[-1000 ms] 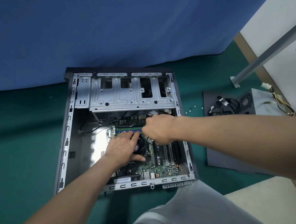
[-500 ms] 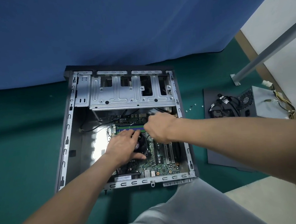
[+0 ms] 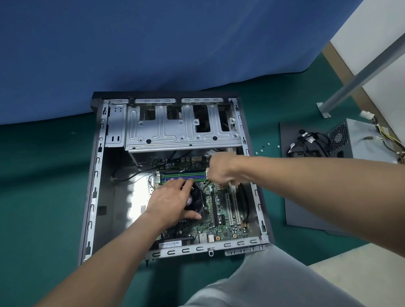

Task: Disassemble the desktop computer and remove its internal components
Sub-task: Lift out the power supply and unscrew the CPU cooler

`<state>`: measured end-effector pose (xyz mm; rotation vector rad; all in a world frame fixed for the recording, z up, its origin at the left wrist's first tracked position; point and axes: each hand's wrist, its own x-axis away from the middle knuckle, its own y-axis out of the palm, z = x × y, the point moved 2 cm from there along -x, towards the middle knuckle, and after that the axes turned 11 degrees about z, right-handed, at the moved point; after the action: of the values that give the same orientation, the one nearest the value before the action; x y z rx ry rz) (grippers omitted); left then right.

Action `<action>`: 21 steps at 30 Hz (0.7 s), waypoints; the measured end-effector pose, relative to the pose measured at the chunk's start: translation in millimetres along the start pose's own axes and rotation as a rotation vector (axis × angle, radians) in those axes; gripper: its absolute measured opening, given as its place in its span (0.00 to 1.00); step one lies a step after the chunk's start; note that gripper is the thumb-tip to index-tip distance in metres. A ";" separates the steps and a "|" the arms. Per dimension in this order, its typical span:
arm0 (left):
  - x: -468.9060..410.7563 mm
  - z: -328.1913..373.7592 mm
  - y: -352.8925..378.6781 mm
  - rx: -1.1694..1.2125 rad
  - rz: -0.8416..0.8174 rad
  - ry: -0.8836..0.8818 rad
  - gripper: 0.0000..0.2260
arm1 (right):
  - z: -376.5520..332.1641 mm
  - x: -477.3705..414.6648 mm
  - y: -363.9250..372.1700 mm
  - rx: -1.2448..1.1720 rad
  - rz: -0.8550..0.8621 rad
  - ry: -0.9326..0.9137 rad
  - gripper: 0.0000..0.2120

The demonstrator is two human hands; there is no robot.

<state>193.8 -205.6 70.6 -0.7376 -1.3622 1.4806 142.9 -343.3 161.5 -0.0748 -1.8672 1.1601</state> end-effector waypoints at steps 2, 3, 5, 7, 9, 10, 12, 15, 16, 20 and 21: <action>-0.6 0.3 -0.6 -0.003 -0.002 0.002 0.44 | -4.9 6.5 -2.1 0.313 0.121 -0.217 0.10; -0.8 0.3 -0.9 -0.005 -0.005 0.002 0.44 | -6.4 9.5 -2.3 0.461 0.159 -0.343 0.11; -1.2 0.5 -1.3 -0.007 -0.001 0.004 0.44 | -7.9 14.4 -2.3 0.680 0.182 -0.614 0.09; -1.2 0.8 -2.1 -0.014 0.007 0.010 0.42 | -9.6 16.7 0.0 0.762 0.187 -0.781 0.11; -0.4 1.3 -2.4 -0.013 0.007 0.009 0.43 | -11.8 13.4 -2.9 0.671 0.196 -0.743 0.09; 0.6 1.5 -2.2 -0.008 0.003 0.005 0.44 | -12.3 10.4 -4.6 0.575 0.205 -0.694 0.07; 2.0 1.3 -1.7 -0.001 -0.004 -0.003 0.44 | -11.1 2.7 -4.5 0.413 0.182 -0.510 0.15; 2.6 1.2 -0.6 -0.005 -0.002 -0.004 0.44 | -1.3 -6.2 -1.5 -0.080 0.073 -0.063 0.16; 2.6 1.1 -0.6 -0.002 -0.004 -0.005 0.45 | 2.0 -6.0 0.9 -0.214 0.008 0.083 0.14; 2.3 0.1 -0.5 0.012 -0.002 -0.006 0.45 | -0.5 0.1 -0.8 0.006 0.018 -0.009 0.10; 1.7 0.3 -0.5 0.010 0.001 -0.004 0.45 | -1.3 3.8 -2.6 0.136 0.076 -0.089 0.08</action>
<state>193.0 -204.1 71.5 -0.7299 -1.3565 1.4896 142.6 -342.1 166.1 -0.0178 -1.8708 1.3595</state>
